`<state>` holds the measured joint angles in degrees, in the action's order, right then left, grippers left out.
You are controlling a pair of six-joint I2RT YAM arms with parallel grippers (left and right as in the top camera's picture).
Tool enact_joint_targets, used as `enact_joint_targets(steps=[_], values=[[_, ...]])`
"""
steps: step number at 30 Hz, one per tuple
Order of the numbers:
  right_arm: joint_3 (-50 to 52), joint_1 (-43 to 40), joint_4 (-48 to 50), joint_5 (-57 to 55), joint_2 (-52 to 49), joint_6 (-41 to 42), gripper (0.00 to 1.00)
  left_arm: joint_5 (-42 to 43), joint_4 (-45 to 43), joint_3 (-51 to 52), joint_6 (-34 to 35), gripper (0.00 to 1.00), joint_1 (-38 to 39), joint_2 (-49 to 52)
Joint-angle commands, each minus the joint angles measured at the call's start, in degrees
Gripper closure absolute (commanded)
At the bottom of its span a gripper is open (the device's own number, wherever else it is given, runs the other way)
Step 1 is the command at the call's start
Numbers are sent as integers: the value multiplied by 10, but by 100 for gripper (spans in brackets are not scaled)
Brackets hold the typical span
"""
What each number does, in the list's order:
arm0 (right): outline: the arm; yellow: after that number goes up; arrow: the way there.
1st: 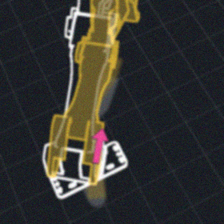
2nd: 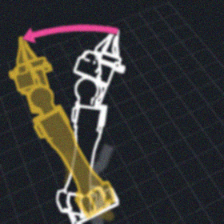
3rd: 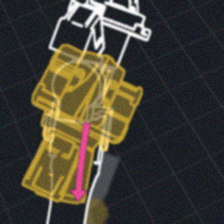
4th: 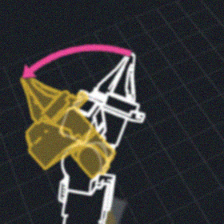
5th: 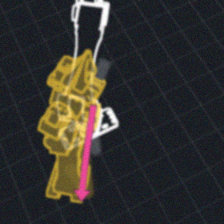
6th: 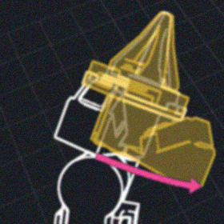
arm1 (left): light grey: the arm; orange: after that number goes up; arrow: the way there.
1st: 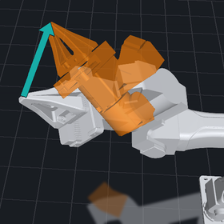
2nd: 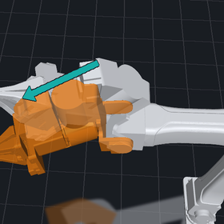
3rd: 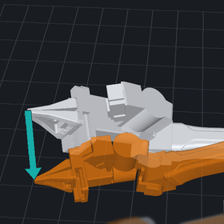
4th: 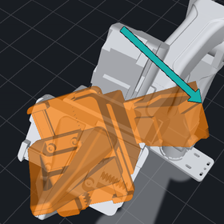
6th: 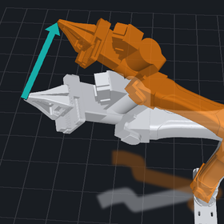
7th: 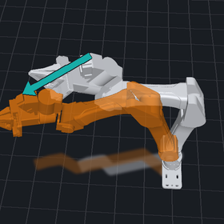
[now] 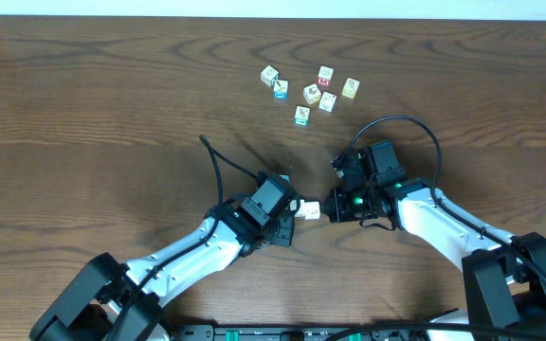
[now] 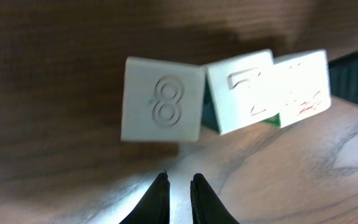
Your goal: Lift 3 blocks
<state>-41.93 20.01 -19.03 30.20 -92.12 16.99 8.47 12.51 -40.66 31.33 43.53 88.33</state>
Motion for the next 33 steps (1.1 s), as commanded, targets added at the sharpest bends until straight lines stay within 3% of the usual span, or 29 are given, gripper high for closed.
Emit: enact_joint_targets(steps=[1, 33], values=[[-3, 7, -1, -1, -2, 4, 99, 1, 16, 4, 3, 86, 1, 4], [-3, 28, -16, -19, -2, 49, 99, -38, 66, -4, -28, 86, -1, -38]])
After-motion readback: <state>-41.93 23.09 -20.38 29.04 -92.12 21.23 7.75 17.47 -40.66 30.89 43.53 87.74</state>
